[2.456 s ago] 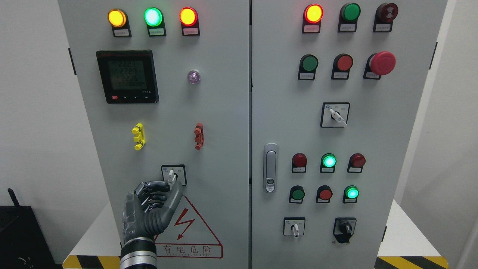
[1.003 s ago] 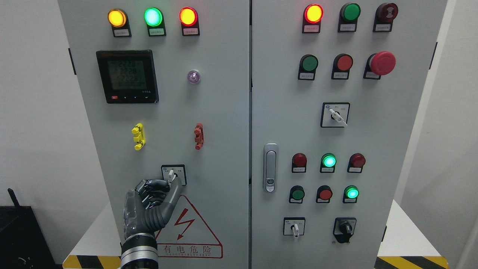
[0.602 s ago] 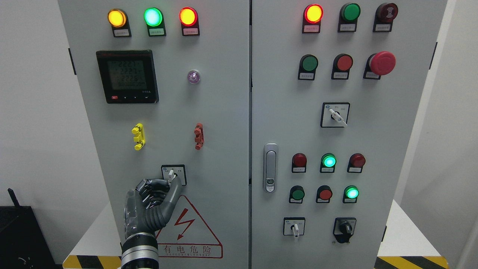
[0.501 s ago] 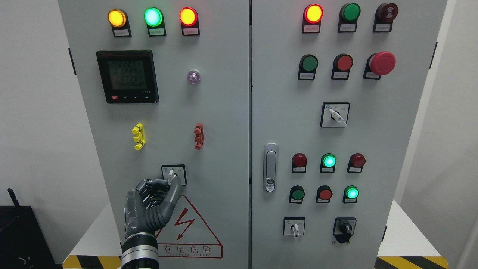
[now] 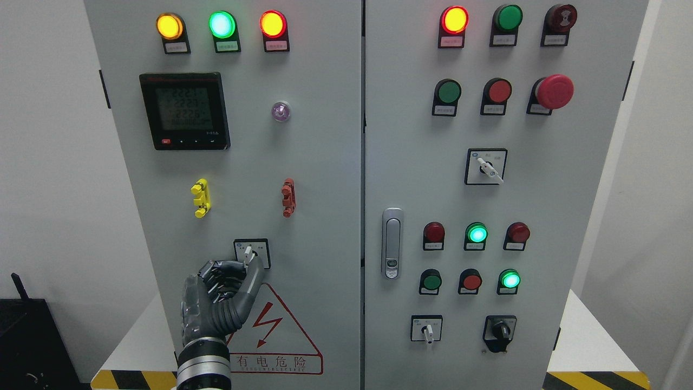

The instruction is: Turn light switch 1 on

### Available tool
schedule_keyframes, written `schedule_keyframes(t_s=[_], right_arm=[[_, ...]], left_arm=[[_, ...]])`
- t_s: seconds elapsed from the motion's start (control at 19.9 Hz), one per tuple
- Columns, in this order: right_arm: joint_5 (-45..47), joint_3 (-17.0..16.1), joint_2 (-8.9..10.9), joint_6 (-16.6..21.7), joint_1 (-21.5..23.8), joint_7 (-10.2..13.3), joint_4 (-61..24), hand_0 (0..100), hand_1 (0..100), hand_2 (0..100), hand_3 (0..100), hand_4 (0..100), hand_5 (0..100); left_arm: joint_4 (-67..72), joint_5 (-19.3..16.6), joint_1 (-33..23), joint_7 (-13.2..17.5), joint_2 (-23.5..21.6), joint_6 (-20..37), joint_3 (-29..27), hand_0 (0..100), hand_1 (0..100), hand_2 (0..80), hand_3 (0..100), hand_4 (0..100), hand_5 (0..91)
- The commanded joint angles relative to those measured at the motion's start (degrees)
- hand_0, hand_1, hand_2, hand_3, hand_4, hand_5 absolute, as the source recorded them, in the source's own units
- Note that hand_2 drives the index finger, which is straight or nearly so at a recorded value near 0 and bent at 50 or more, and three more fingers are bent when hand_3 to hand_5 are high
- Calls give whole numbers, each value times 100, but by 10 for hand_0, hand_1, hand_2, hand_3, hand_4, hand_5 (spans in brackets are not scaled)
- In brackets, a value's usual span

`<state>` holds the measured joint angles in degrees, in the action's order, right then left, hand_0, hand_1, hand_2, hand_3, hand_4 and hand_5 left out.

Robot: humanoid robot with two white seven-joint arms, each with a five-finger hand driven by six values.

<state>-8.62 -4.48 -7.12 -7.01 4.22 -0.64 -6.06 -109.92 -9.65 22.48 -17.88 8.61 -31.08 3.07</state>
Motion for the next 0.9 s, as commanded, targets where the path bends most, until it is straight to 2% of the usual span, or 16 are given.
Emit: schedule_keyframes(t_s=[0.0,0.85], right_arm=[[1,0,1,-2,0,3,0,303,0,0,0,0,0],[1,0,1,-2,0,3,0,303,0,0,0,0,0]], left_arm=[[14,-10,20,4,0,-4,18,225,696,585,655,714,586],[40,-19,90,4,0,-170,27,226,673,593,667,721,592]])
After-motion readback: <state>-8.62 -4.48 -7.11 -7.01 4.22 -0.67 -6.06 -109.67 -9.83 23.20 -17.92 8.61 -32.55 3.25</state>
